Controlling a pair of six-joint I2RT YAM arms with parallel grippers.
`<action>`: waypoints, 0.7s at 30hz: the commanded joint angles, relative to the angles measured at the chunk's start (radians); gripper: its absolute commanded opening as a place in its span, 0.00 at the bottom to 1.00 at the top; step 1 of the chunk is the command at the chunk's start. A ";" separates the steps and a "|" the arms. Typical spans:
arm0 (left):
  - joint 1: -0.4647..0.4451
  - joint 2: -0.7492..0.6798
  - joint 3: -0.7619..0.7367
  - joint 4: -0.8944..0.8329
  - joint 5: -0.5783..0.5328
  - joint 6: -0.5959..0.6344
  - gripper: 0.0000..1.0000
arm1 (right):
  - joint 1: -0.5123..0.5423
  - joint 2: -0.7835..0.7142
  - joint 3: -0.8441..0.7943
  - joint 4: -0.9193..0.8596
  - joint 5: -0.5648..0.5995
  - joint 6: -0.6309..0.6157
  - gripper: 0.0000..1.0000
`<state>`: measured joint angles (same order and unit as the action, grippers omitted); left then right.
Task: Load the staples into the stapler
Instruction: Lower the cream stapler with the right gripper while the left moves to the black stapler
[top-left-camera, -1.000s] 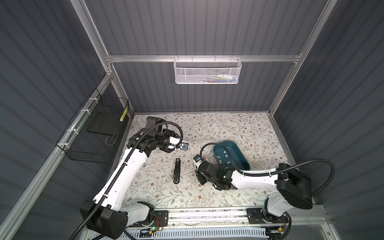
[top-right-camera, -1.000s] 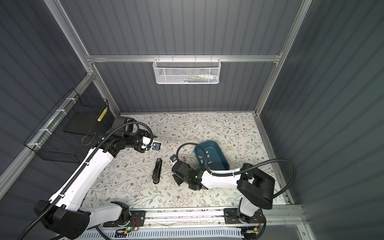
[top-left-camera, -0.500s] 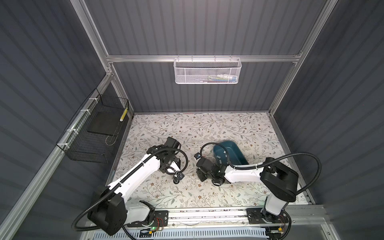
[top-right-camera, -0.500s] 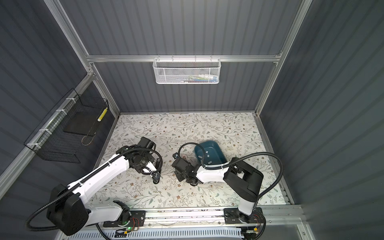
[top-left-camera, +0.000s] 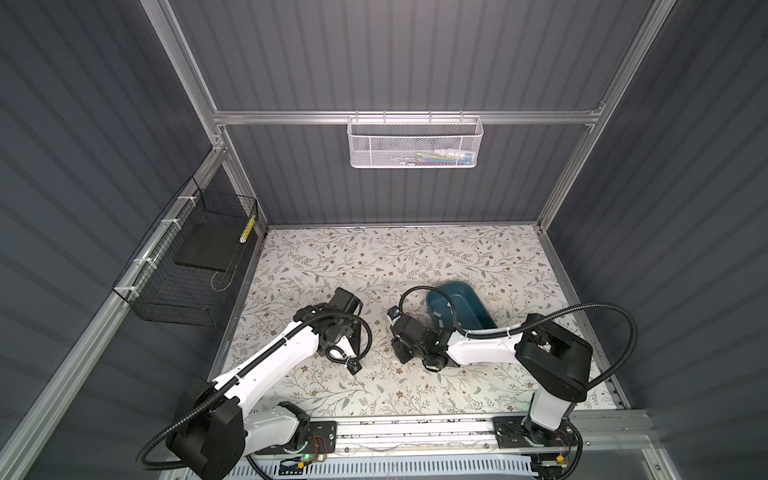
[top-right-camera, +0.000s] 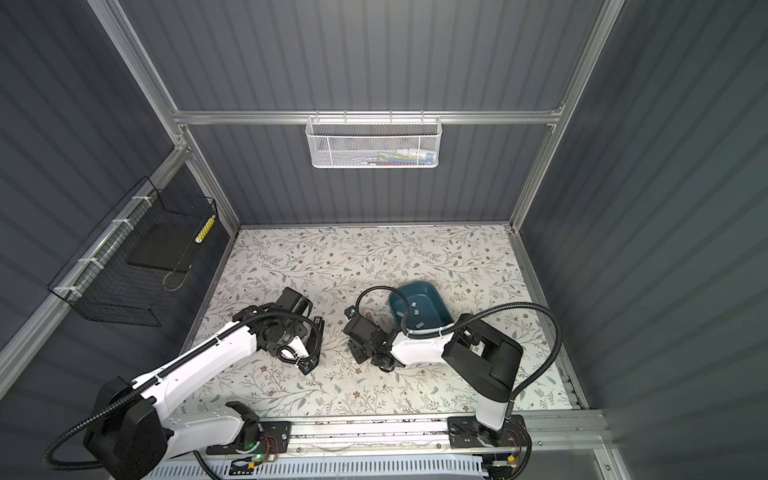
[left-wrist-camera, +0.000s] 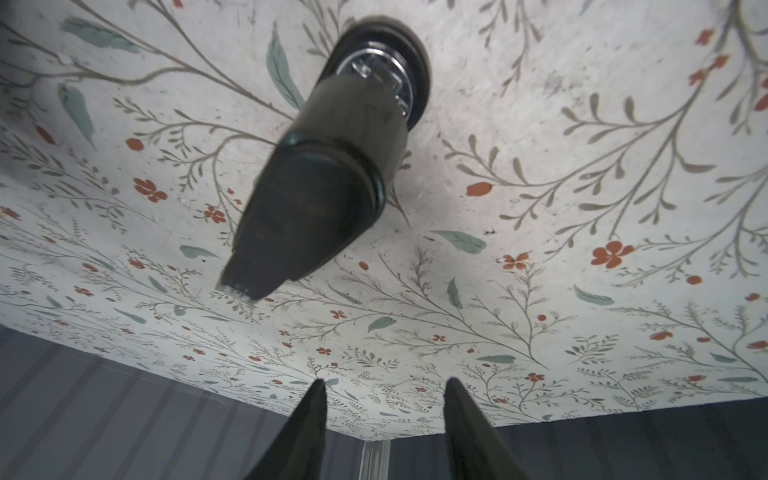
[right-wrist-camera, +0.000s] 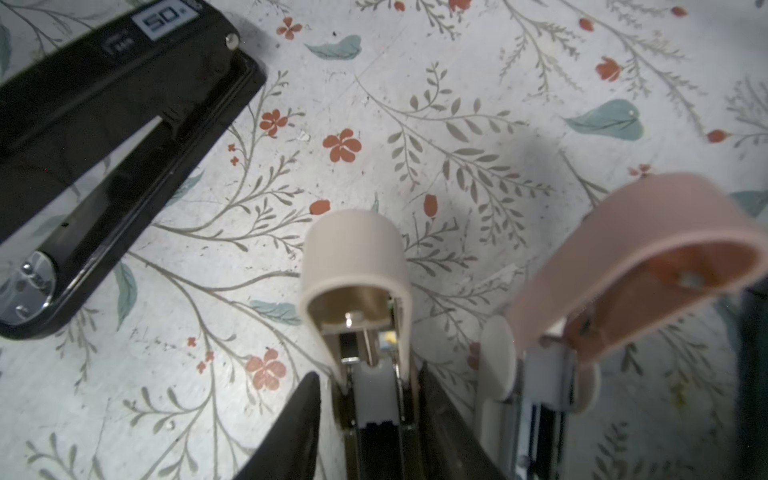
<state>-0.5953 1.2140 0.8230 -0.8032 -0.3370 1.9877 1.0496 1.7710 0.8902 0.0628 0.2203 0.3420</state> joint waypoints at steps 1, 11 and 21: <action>-0.034 -0.018 -0.027 0.013 0.028 0.040 0.49 | -0.002 -0.045 -0.020 0.023 0.003 0.014 0.44; -0.128 -0.009 -0.078 0.062 -0.003 0.051 0.54 | -0.002 -0.211 -0.148 0.102 -0.019 0.020 0.48; -0.188 0.028 -0.130 0.116 -0.034 0.061 0.55 | -0.002 -0.277 -0.205 0.143 -0.033 0.014 0.47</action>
<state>-0.7708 1.2156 0.7219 -0.6807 -0.3580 2.0243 1.0496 1.5074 0.6991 0.1806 0.2008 0.3561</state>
